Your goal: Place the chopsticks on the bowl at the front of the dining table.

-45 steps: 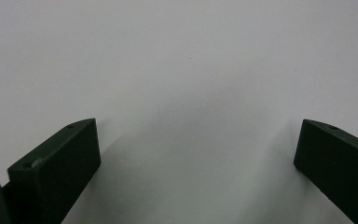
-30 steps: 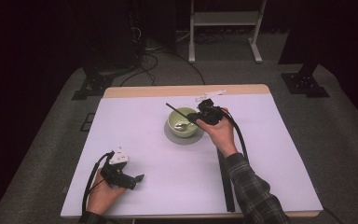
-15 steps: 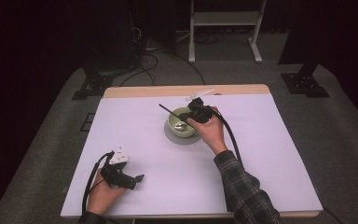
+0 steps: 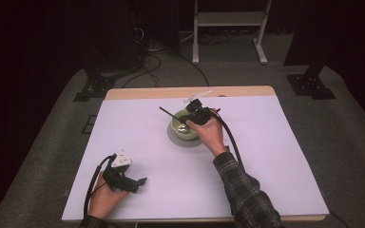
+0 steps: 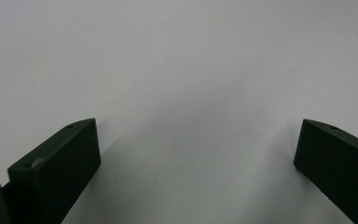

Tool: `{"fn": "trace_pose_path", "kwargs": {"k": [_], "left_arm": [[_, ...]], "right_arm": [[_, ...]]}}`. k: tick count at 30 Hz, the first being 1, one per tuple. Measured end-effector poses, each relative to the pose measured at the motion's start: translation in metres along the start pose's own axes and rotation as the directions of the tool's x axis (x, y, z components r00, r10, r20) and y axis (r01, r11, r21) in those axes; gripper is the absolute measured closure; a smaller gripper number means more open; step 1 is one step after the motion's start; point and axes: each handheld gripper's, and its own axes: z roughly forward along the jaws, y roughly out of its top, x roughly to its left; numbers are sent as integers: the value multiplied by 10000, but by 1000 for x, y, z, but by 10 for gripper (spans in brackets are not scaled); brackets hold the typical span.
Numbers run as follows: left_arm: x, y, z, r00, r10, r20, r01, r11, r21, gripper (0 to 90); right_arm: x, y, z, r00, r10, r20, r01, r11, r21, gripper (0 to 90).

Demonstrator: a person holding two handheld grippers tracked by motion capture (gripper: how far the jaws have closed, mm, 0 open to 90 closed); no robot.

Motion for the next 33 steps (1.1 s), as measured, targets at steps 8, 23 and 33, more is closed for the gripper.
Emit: {"fn": "trace_pose_path", "kwargs": {"k": [8,23,33], "left_arm": [[0,0,0,10000,-3,0,3,10000,-1,0],[0,0,0,10000,16,2,-16,10000,16,0],[0,0,0,10000,9,-7,-9,10000,2,0]], "right_arm": [[0,0,1,10000,-11,-89,11,10000,-14,825],[3,-4,-27,9998,-186,16,187,9992,-365,617],[-2,-22,-68,9996,-114,249,130,9979,-636,565]]}}
